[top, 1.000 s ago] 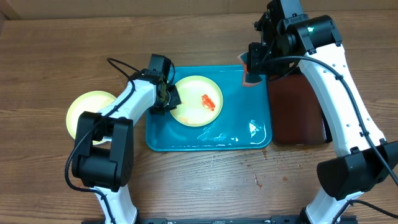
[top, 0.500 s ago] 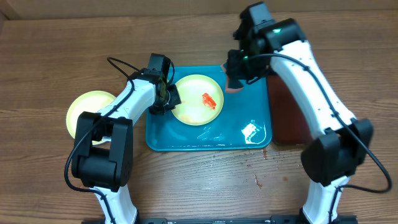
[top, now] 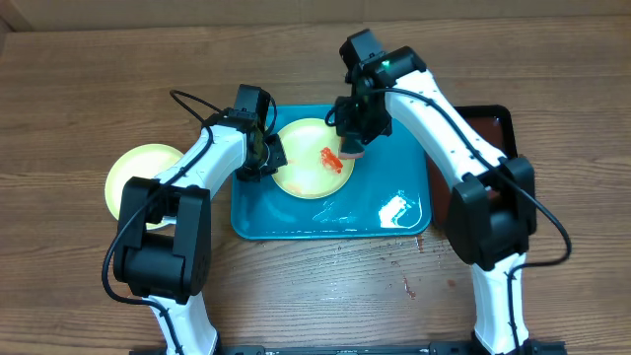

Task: Clean dirty plates on tray and stack at the side
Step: 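Lower the sponge with right gripper onto the held yellow plate, then scrub the yellow plate with the sponge while left gripper holds it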

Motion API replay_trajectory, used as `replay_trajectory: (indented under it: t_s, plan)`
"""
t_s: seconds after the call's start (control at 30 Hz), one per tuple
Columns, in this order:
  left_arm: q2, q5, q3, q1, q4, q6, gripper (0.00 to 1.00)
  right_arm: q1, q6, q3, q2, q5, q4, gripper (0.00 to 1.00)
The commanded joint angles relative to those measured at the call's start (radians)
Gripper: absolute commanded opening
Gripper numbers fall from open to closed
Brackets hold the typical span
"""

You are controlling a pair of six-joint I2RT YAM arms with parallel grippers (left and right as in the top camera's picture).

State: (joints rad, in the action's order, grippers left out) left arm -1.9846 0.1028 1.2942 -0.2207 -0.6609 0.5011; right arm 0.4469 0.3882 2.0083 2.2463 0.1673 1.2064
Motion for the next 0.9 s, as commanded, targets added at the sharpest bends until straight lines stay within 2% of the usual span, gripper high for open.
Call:
replay_trajectory:
  t_s: [0.0,0.67,0.77,0.87]
  plan:
    - [-0.056,0.029,-0.023,-0.002,-0.023,-0.031,0.04,0.008,-0.003,0.007,0.045,-0.010,-0.023,0.04]
    - [-0.056,0.051,-0.023,-0.002,-0.023,-0.053,0.04,0.034,-0.047,0.004,0.196,-0.006,-0.037,0.04]
    - [-0.056,0.052,-0.023,-0.002,-0.023,-0.053,0.04,0.036,-0.052,-0.012,0.212,0.051,-0.051,0.04]
    - [-0.056,0.052,-0.023,-0.002,-0.023,-0.053,0.04,0.042,-0.108,-0.042,0.215,0.195,-0.100,0.04]
